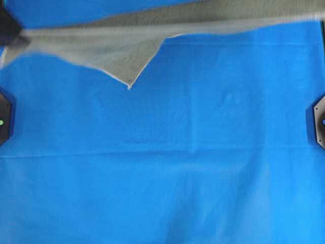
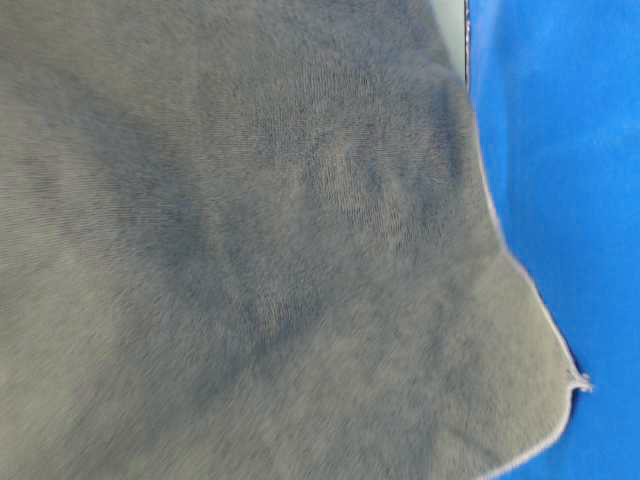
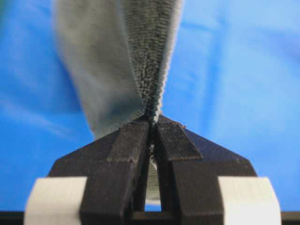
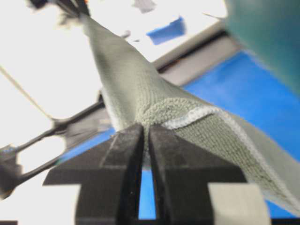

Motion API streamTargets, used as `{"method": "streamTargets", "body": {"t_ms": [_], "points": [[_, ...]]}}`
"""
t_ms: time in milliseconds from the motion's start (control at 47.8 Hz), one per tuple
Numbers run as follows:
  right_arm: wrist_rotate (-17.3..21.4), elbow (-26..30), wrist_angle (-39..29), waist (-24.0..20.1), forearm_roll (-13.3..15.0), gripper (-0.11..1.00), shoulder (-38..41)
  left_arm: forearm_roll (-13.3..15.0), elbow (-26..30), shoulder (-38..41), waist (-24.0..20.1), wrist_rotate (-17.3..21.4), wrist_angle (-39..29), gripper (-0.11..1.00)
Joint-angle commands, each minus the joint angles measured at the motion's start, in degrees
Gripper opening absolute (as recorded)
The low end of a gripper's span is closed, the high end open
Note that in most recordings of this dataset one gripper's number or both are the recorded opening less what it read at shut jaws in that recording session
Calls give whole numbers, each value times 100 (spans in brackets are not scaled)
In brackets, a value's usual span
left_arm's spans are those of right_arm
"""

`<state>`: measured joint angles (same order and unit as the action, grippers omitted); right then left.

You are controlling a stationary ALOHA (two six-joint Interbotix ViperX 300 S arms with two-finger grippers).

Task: Fold a large towel.
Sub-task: 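Lift the towel high with both grippers and shake it open, then lower the hanging towel and drag it flat onto the table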

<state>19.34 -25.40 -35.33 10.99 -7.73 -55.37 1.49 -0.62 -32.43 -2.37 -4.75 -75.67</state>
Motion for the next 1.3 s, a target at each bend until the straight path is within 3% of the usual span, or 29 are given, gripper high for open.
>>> {"method": "streamTargets", "body": {"t_ms": [0, 105, 209, 376, 585, 711, 899, 1045, 1275], "points": [[-18, 132, 378, -571, -62, 4, 88, 9, 510, 70, 703, -211, -281, 1], [-79, 105, 879, -1222, -26, 4, 176, 0, 1011, 264, 1187, -413, -483, 1], [-88, 105, 1371, -1617, 193, 4, 255, 0, 1547, 510, 1327, -571, -694, 1], [-70, 79, 1600, -1679, 308, 4, 290, -26, 2268, 1020, 1327, -844, -1362, 1], [-53, -26, 1450, -1591, 466, 4, 396, -79, 2391, 1283, 1125, -800, -1731, 1], [97, -193, 1011, -1037, 703, 4, 404, -79, 1960, 1090, 510, -580, -1644, 1], [624, -747, 650, 475, 791, 4, 422, -70, 475, 510, -976, -123, -896, 1], [703, -1090, 650, 1345, 800, 4, 642, -44, -431, 246, -2065, 439, -158, 1], [721, -1274, 896, 2470, 1222, 4, 1283, -44, -1257, 352, -2883, 1591, 1274, 1]]}}
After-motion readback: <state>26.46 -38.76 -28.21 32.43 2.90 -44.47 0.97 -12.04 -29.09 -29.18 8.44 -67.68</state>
